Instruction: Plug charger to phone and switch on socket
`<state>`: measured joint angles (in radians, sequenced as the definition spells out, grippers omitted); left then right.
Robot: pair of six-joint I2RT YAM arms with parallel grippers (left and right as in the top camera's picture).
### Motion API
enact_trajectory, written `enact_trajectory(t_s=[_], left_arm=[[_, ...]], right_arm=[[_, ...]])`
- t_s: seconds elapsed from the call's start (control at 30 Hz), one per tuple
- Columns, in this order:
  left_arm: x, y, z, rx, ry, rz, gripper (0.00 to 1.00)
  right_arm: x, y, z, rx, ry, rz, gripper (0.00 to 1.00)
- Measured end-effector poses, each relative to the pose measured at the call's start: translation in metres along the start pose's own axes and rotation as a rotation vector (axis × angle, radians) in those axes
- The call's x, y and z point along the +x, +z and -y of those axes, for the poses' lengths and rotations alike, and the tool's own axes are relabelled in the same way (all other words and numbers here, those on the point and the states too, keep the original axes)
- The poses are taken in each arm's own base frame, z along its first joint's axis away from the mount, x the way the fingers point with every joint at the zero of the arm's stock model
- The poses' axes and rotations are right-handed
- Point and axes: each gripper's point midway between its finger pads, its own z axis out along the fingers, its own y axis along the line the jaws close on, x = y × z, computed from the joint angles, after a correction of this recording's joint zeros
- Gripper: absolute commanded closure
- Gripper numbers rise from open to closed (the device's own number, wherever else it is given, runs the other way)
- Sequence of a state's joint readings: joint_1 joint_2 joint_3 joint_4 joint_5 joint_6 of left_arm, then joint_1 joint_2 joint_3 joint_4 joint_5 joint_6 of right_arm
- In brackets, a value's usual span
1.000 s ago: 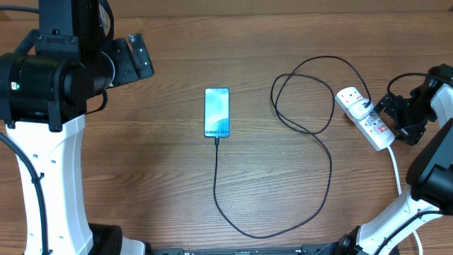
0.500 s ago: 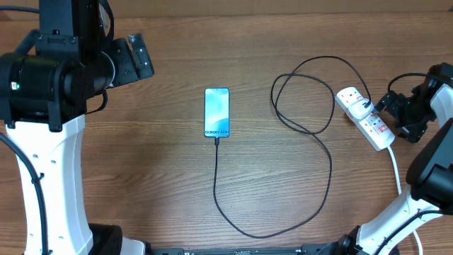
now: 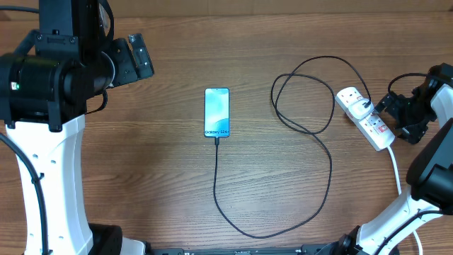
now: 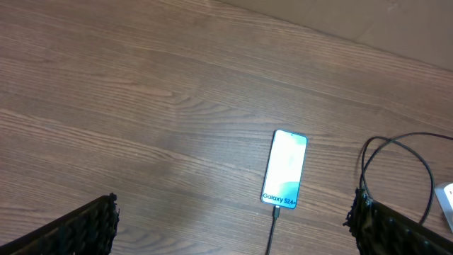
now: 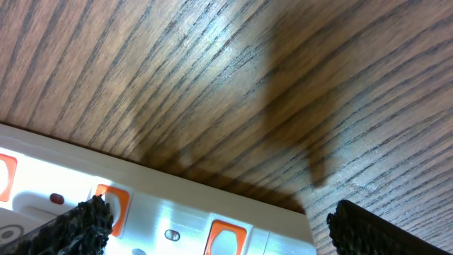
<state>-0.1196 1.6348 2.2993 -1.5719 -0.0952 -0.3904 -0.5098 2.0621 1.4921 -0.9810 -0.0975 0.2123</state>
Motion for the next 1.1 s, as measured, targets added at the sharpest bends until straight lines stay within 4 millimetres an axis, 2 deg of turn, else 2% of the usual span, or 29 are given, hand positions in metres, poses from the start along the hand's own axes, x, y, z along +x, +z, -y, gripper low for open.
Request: enact_trajectory(t_s=[1.1], left_arm=[[0.0, 0.0, 0.0, 0.0, 0.0, 0.0, 0.0]], right_arm=[[0.0087, -0.0002, -0.0024, -0.02, -0.007, -0.038, 0.0]])
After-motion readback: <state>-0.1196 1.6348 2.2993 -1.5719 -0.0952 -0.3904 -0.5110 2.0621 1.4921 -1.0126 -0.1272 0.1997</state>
